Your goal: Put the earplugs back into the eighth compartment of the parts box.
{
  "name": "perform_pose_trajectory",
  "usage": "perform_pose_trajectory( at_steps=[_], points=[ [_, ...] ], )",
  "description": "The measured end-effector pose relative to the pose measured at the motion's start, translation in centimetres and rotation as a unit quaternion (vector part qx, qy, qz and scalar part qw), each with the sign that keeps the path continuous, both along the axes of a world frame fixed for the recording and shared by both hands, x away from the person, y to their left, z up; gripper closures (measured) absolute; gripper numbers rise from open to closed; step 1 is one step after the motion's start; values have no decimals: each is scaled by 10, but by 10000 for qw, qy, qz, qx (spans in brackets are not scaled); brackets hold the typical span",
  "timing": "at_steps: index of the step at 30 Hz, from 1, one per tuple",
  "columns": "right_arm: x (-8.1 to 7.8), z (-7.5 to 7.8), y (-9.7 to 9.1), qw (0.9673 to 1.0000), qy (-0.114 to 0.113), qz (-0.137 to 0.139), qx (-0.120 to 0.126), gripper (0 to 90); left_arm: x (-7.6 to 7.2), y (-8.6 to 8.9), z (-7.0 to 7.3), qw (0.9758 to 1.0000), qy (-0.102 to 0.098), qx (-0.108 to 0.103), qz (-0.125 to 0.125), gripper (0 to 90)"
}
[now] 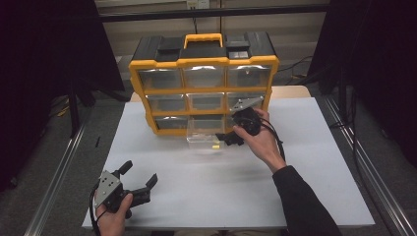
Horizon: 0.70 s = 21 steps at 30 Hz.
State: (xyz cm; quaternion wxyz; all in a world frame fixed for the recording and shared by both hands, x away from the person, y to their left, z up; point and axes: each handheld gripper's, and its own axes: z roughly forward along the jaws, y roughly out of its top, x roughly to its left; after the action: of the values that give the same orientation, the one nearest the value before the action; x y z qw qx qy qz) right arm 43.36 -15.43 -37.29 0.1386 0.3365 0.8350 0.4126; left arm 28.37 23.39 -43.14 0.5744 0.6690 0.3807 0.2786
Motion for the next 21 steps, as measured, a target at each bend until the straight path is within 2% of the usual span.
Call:
perform_pose_trajectory(
  at_steps=[5,11,13,19,21],
  points=[
    [-11,-4,-11,9993,-98,-107,356,56,-1,1,0,10000,-11,13,7,27],
    [-25,-12,-20,9979,-398,-306,400,54,0,2,0,10000,-21,24,13,27],
    [-30,-15,-22,9972,-443,-356,487,54,0,1,0,10000,-7,10,22,27],
    [-43,-21,-34,9933,-621,-587,778,47,0,1,0,10000,2,1,20,27],
    [-48,-22,-38,9918,-731,-686,798,47,-1,1,0,10000,-5,-20,17,28]
  ],
)
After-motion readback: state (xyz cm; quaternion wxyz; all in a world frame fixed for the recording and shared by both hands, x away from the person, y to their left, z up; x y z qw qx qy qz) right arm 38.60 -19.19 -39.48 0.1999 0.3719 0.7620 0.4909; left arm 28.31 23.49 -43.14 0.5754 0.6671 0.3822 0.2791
